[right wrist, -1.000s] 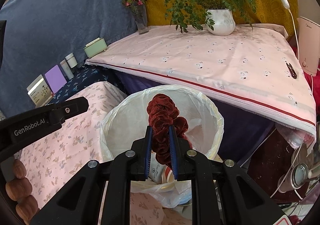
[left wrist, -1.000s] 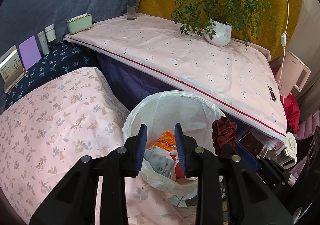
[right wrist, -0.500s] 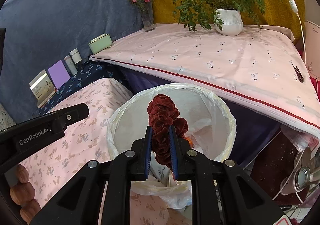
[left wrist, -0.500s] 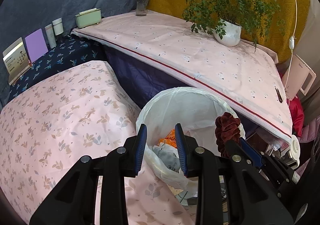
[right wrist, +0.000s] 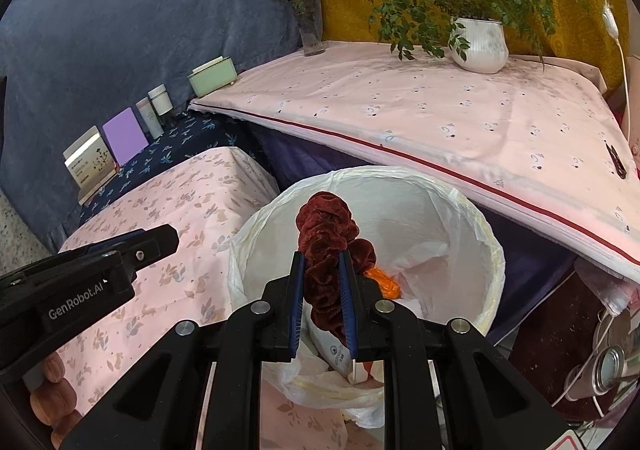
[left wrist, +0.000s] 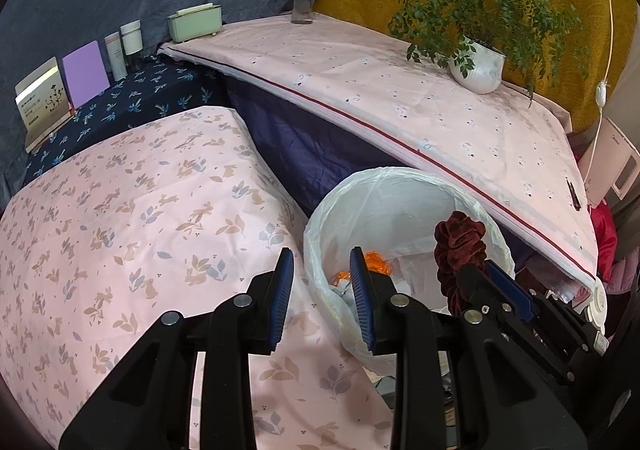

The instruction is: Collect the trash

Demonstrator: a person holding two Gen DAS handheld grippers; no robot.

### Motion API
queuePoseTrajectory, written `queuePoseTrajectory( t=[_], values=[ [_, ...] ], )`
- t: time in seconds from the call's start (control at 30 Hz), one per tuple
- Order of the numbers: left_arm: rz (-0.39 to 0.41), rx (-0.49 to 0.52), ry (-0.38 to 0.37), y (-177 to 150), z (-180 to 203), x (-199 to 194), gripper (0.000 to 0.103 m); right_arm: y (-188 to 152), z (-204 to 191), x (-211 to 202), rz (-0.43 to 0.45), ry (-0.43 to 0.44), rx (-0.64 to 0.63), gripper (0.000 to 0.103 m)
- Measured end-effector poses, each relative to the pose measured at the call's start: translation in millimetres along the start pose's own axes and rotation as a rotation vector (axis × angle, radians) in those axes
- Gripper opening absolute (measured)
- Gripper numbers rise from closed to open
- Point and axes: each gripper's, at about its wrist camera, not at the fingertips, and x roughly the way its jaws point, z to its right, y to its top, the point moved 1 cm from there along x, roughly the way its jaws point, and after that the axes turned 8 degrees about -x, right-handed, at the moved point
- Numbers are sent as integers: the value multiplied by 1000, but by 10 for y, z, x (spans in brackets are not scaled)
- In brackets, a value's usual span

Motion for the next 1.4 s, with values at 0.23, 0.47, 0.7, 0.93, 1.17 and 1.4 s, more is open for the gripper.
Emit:
queuePoseTrajectory(
  t=[0.23, 0.47, 0.7, 0.93, 1.17, 1.4],
  values=[
    [5, -32, 28, -5, -158, 34, 42, 55, -82, 80, -3, 3, -12, 25],
    [12, -49, 40, -13, -259, -6, 47, 74, -152, 44, 6, 5, -18, 32],
    [31, -51, 44, -54, -275, -111, 50, 65, -224, -87, 19, -6, -50, 40],
    [48, -40, 54, -126, -259, -229, 57, 12, -250, -233, 18, -20, -71, 48],
    [59, -24, 79, -264, -281, -319, 71, -100, -242, -368, 11, -65, -87, 67],
    [53, -4, 117, -443, -328, -336, 82, -226, -188, -487, 8, -122, -87, 82]
  ],
)
